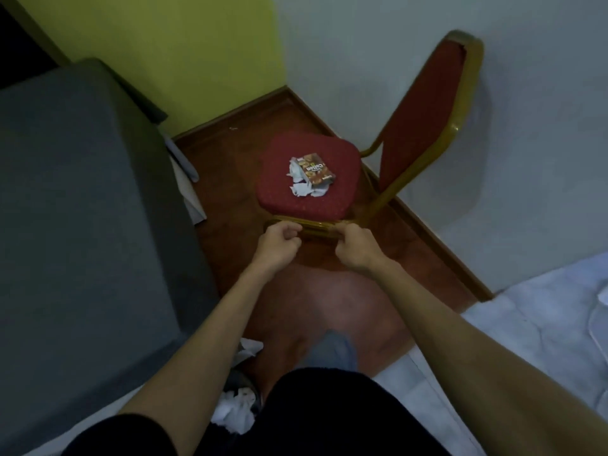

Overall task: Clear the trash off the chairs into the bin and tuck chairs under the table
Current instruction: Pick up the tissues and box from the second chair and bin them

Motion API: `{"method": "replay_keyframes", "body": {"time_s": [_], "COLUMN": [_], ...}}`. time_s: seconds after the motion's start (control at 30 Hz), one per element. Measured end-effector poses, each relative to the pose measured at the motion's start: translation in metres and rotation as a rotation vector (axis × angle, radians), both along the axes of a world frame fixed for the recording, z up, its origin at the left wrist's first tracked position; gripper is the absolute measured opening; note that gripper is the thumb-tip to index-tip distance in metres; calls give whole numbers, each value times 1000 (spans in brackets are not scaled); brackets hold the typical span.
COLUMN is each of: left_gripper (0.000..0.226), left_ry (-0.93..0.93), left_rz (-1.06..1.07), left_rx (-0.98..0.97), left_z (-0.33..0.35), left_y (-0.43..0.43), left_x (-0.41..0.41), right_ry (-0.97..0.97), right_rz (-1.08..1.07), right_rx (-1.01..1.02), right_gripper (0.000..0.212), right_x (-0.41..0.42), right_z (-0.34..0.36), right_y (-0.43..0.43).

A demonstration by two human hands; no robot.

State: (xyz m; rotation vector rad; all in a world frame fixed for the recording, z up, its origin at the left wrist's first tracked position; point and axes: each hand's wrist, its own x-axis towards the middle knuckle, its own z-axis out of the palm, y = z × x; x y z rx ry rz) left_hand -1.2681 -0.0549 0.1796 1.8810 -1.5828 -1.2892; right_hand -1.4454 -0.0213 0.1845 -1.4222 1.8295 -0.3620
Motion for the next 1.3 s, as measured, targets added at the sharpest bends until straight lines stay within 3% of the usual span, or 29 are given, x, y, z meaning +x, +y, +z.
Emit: {"method": "replay_keyframes", "body": {"time_s": [0.2, 0.4, 0.8, 1.0, 1.1, 1.2, 1.3], "left_gripper": [29, 31, 19, 26, 30, 26, 27], "left_ry": [-35, -67, 11, -44, -86, -101, -97], "left_rz": [25, 56, 380, 312, 276, 333, 322], "left_rx": [-15, 32, 98, 148, 150, 123, 112], "left_z": [72, 82, 38, -34, -80, -124, -162], "left_y": [-65, -127, -241, -297, -324, -341, -347], "left_x": [-9, -26, -65, -64, -52, -39, -33], "right_ry": [-14, -42, -39, 138, 177, 152, 237], "right_rz": [45, 80, 300, 575, 539, 442, 333], "right_rx": [1, 44, 209, 234, 137, 28, 78], "right_gripper": [50, 46, 46, 46, 57, 89, 105], "right_x": [-22, -51, -79, -66, -48, -22, -4], "right_z": [62, 67, -7, -99, -156, -206, -240], "right_y": [-76, -146, -294, -358, -397, -418, -417]}}
